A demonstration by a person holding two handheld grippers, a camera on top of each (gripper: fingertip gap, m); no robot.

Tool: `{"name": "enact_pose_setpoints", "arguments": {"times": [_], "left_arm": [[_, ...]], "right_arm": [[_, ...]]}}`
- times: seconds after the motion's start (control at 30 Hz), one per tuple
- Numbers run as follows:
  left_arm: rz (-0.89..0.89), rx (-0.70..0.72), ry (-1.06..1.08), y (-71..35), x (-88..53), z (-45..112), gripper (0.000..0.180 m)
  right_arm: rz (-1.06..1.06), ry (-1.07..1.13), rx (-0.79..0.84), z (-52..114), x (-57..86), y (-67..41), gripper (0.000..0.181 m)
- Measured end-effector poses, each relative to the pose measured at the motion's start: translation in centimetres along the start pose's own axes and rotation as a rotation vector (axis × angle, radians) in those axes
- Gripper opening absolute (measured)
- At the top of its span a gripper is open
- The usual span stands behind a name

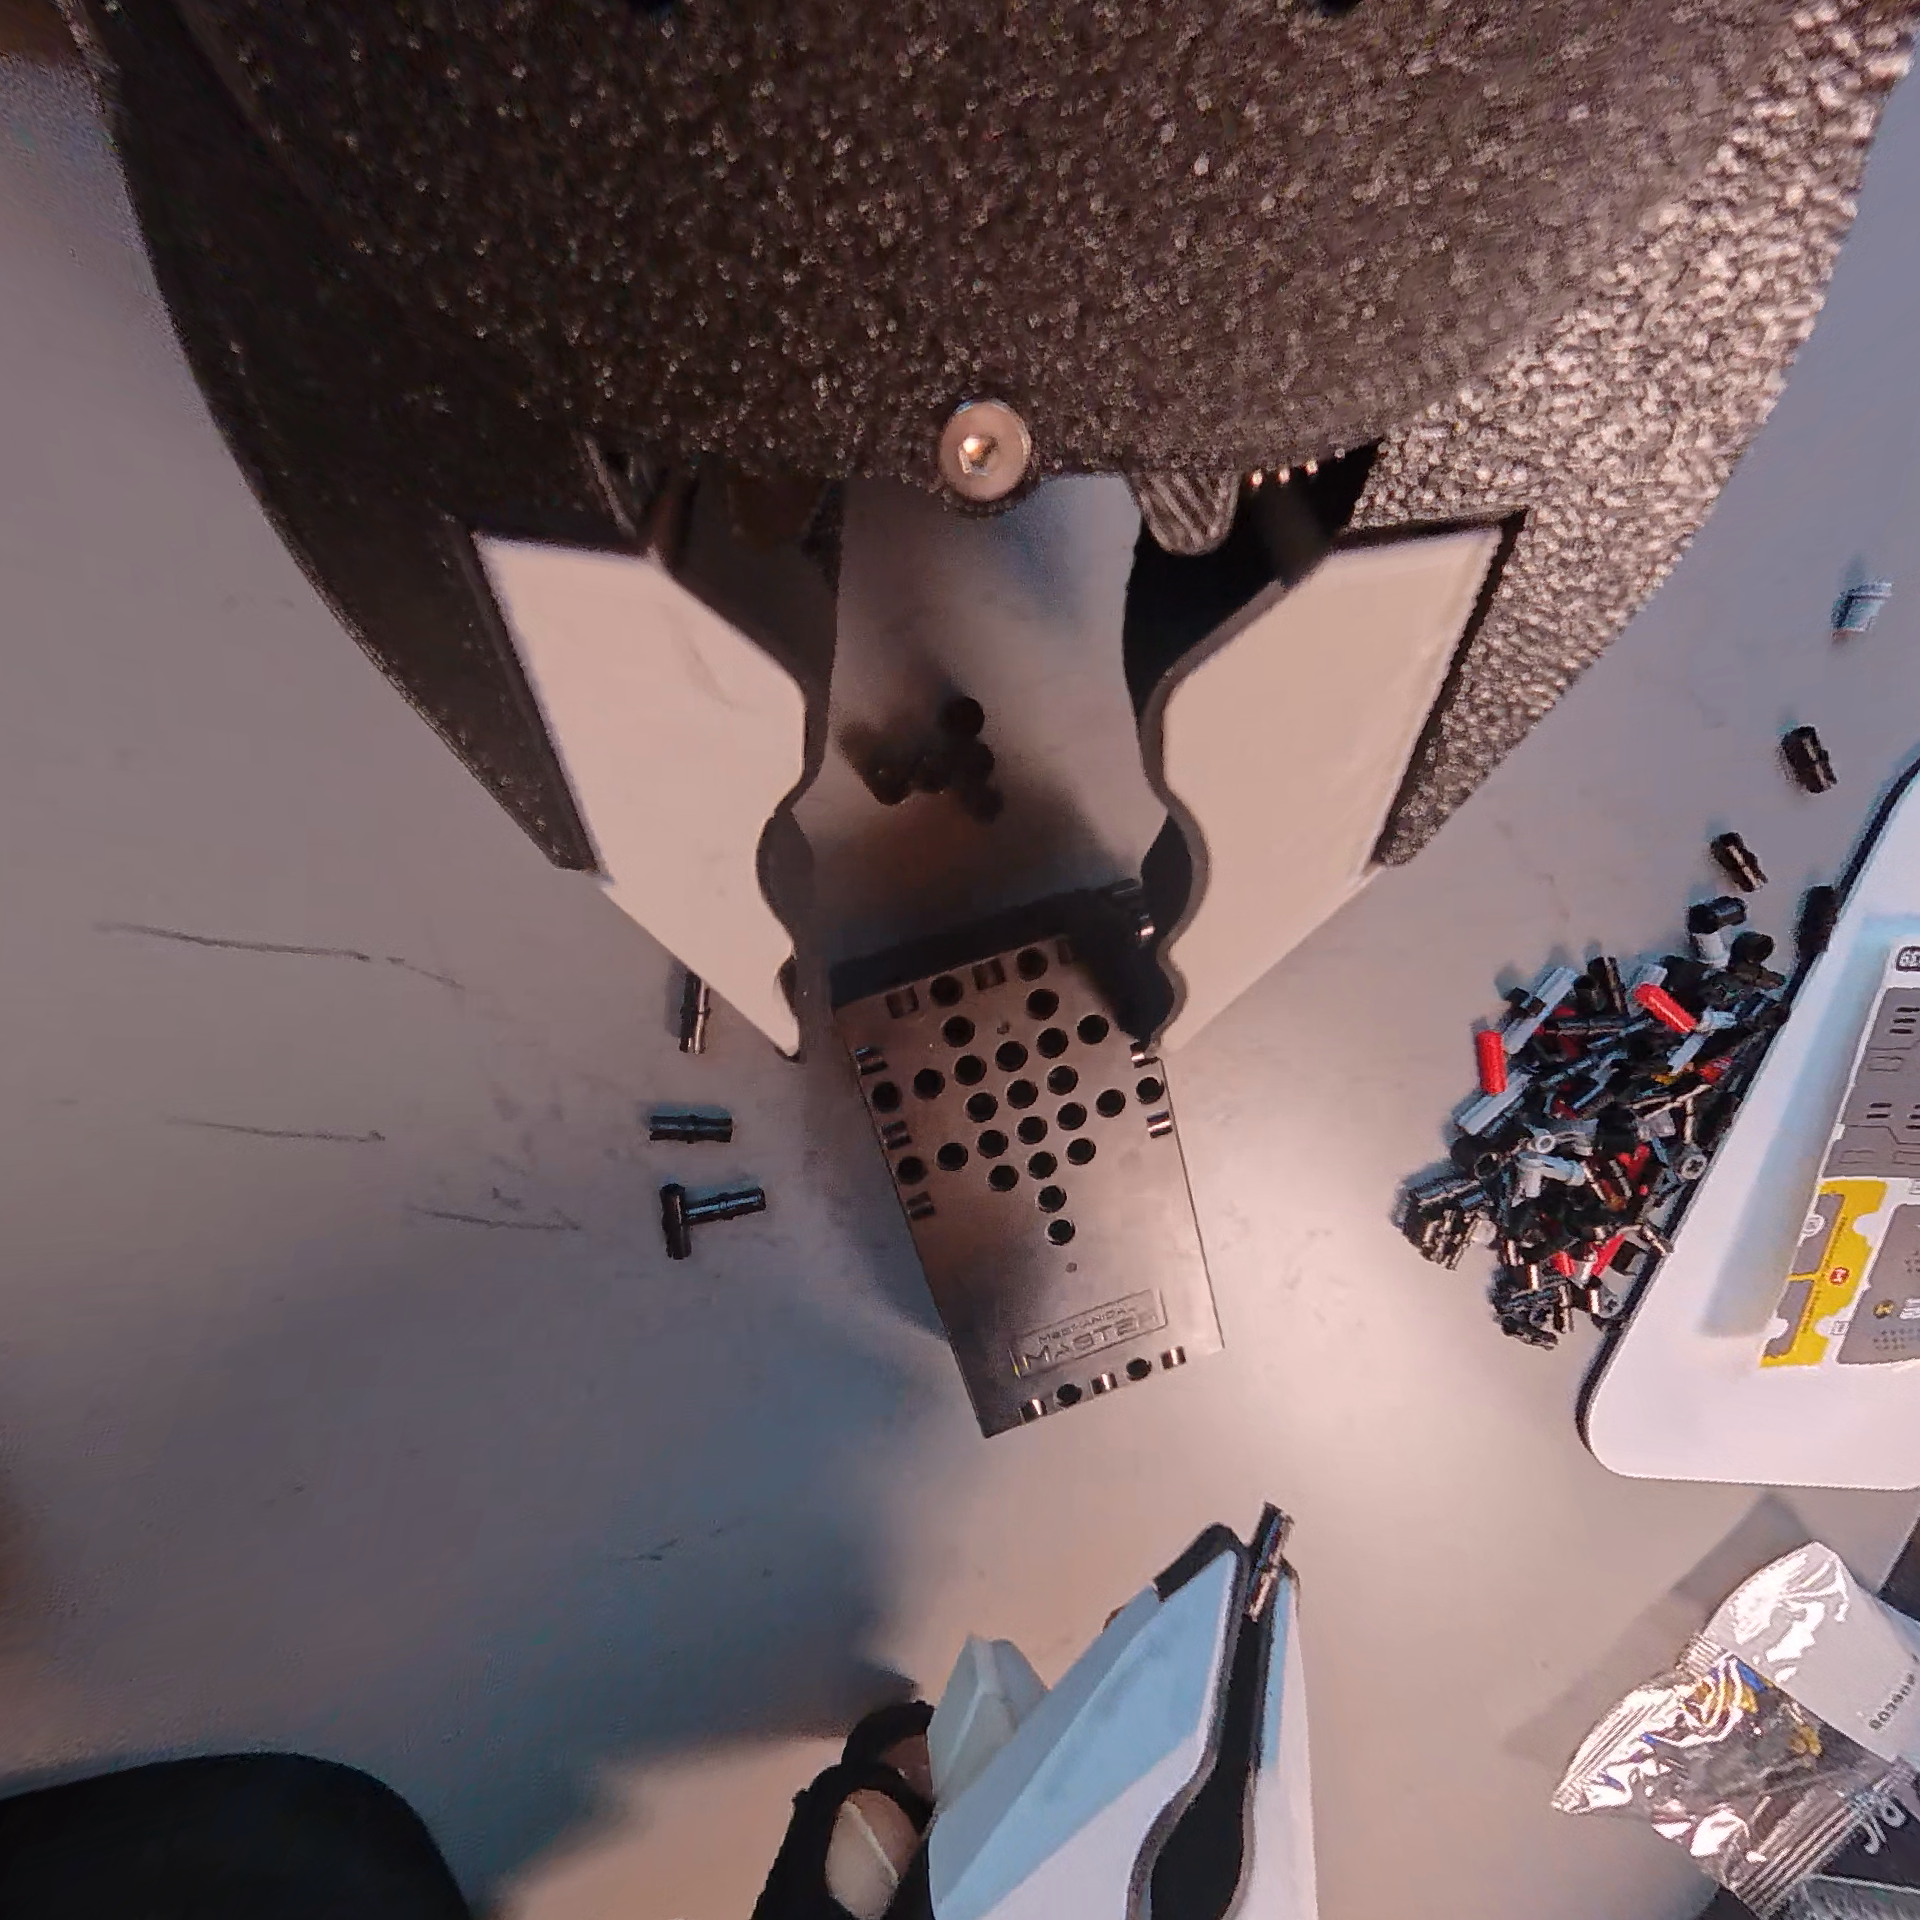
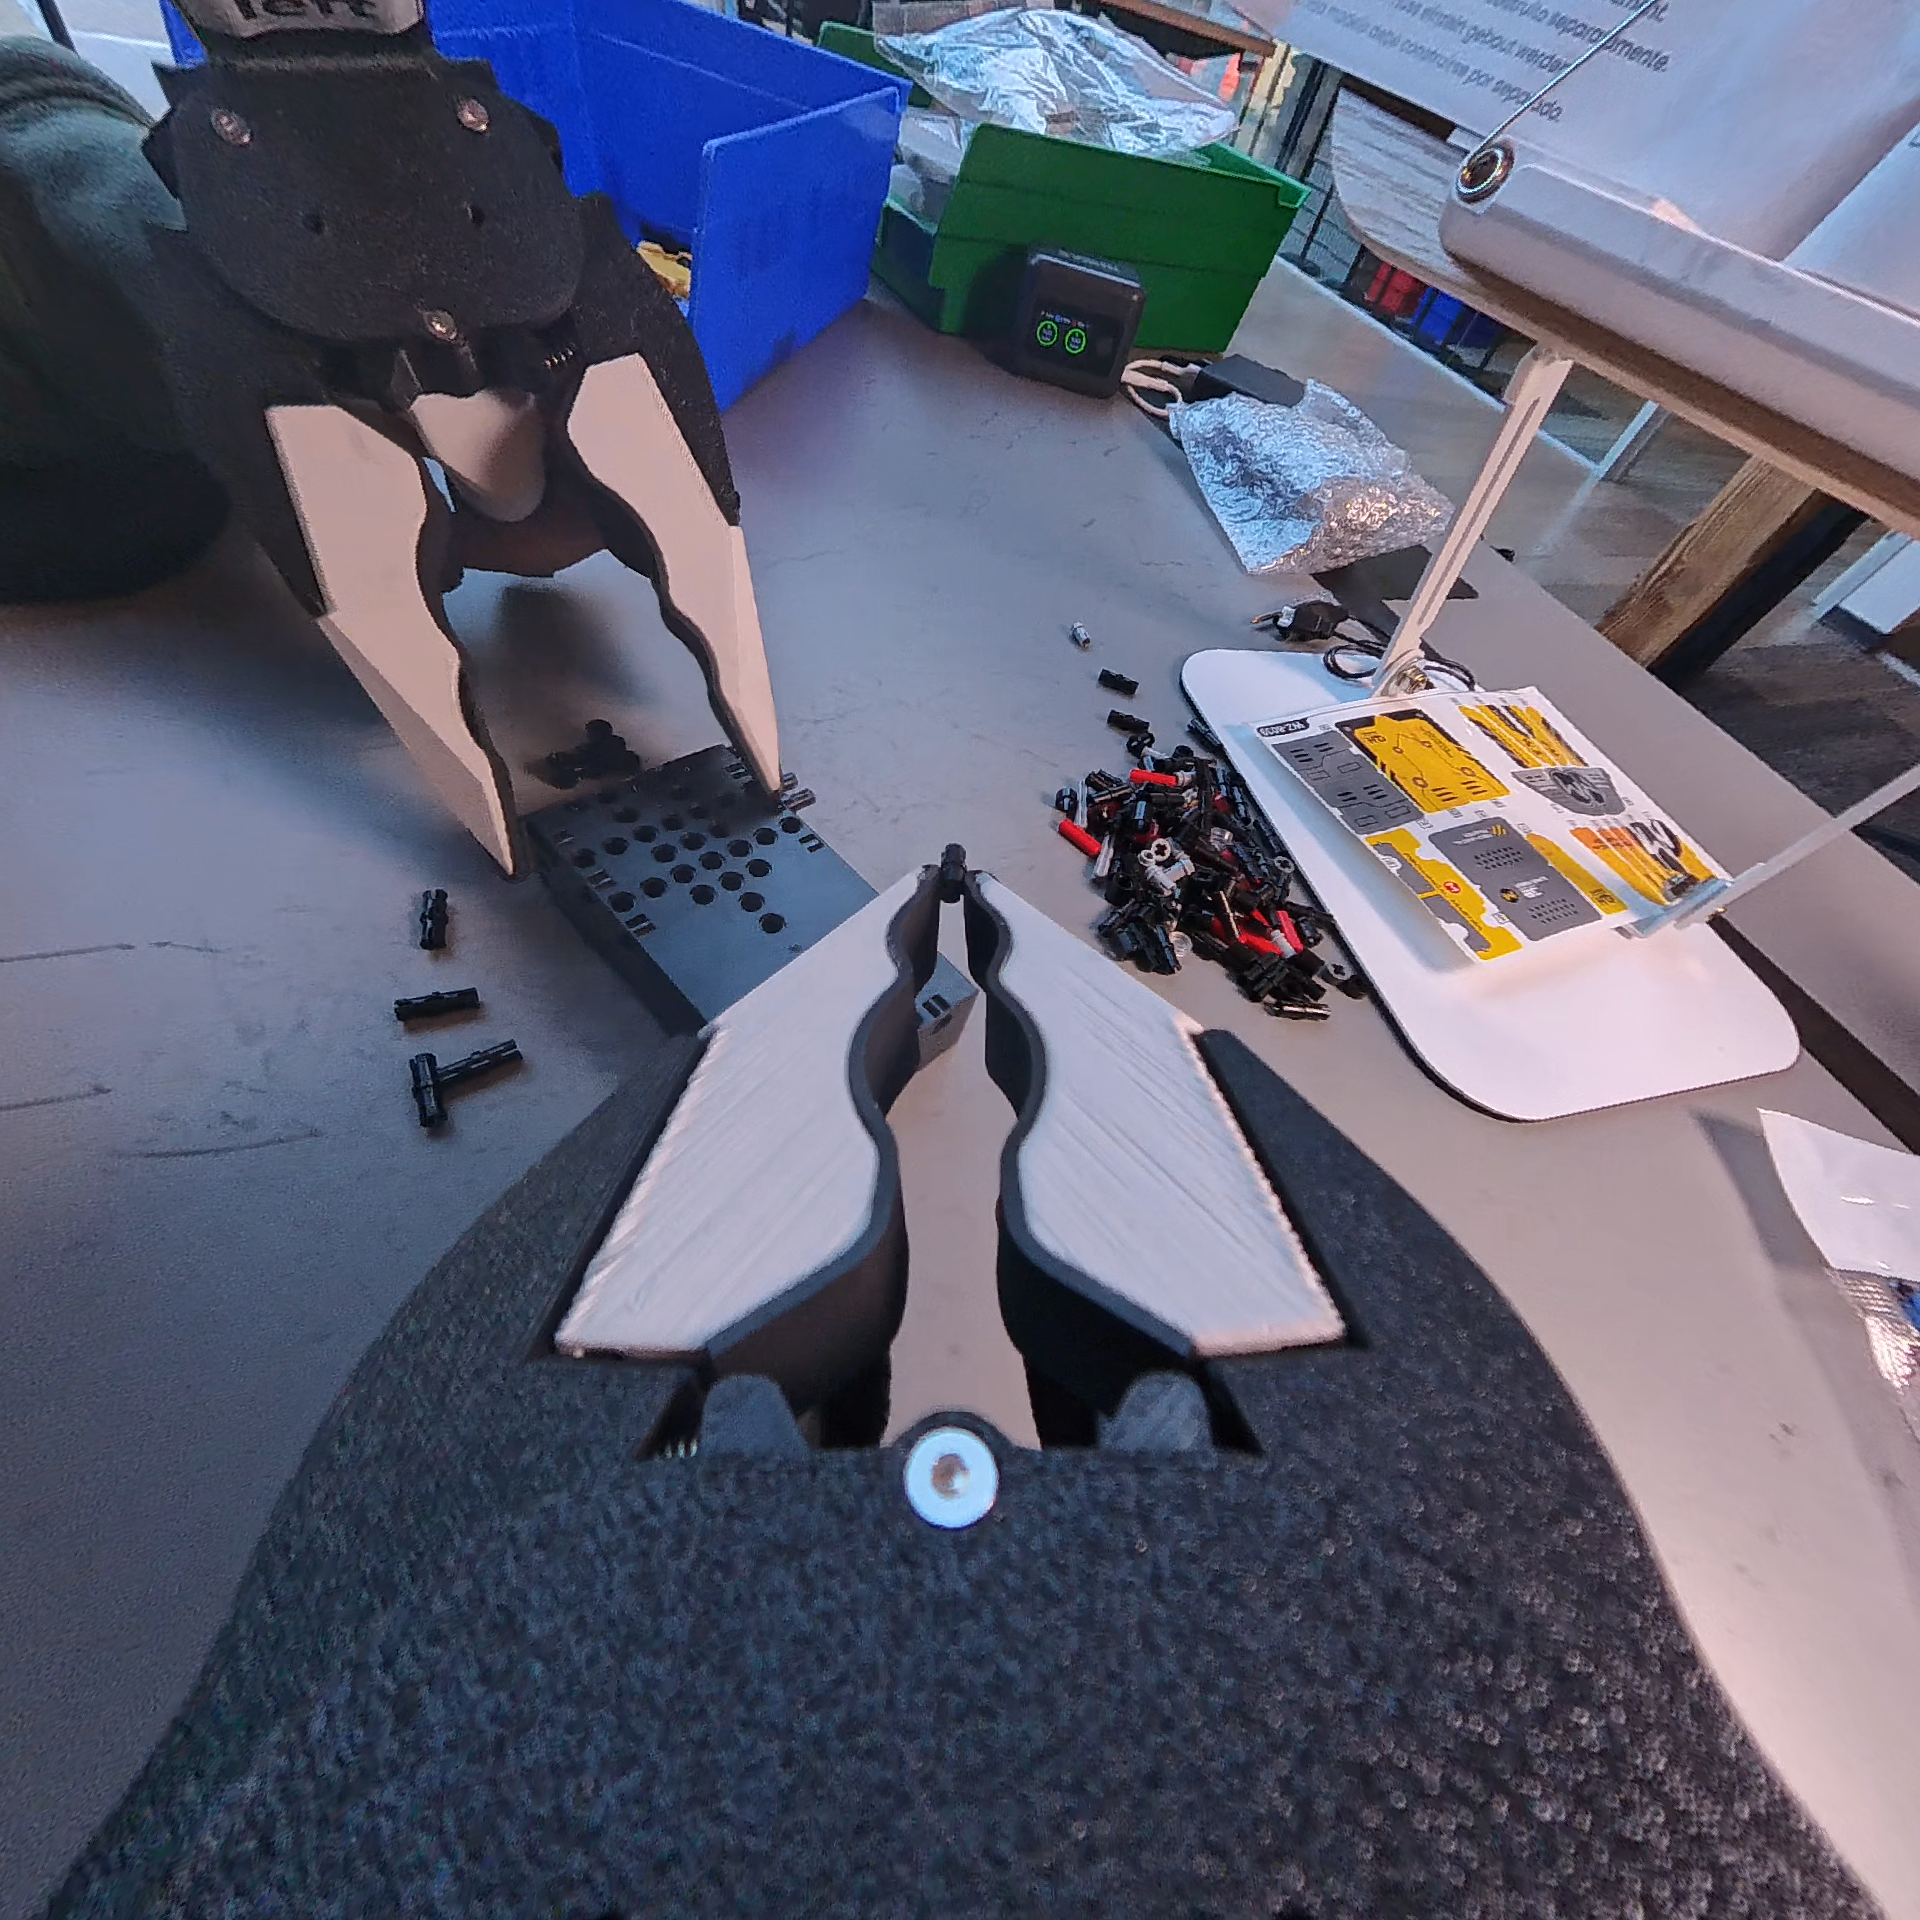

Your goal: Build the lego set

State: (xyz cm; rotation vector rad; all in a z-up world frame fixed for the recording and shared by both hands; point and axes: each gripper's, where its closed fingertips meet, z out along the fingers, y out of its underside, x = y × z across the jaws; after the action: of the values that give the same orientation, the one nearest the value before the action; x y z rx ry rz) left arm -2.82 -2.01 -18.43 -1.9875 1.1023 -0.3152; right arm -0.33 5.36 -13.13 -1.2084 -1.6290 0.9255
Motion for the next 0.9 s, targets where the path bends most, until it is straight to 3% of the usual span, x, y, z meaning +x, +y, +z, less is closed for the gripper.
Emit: {"name": "enact_pose_setpoints", "arguments": {"times": [0.2,0.57,0.63,0.73,0.9], "left_arm": [[-0.013,-0.018,-0.041,0.2,-0.7,0.4,0.078],[-0.049,-0.036,-0.103,0.6,-2.6,0.5,0.085],[-0.061,-0.074,-0.074,1.2,-2.4,1.0,0.083],[-0.069,-0.082,-0.073,1.1,-2.7,1.0,0.063],[-0.22,-0.057,0.002,0.5,-2.5,0.7,0.062]], "right_arm": [[0.016,0.001,0.007,-0.3,0.2,0.0,0.002],[0.019,-0.033,0.021,-0.4,-0.3,0.0,0.002],[0.021,-0.041,0.025,-0.5,-0.4,-0.1,0.002],[0.024,-0.049,0.029,-0.5,-0.6,-0.1,0.002],[0.026,-0.054,0.046,-0.7,-0.6,-0.4,0.002]]}}
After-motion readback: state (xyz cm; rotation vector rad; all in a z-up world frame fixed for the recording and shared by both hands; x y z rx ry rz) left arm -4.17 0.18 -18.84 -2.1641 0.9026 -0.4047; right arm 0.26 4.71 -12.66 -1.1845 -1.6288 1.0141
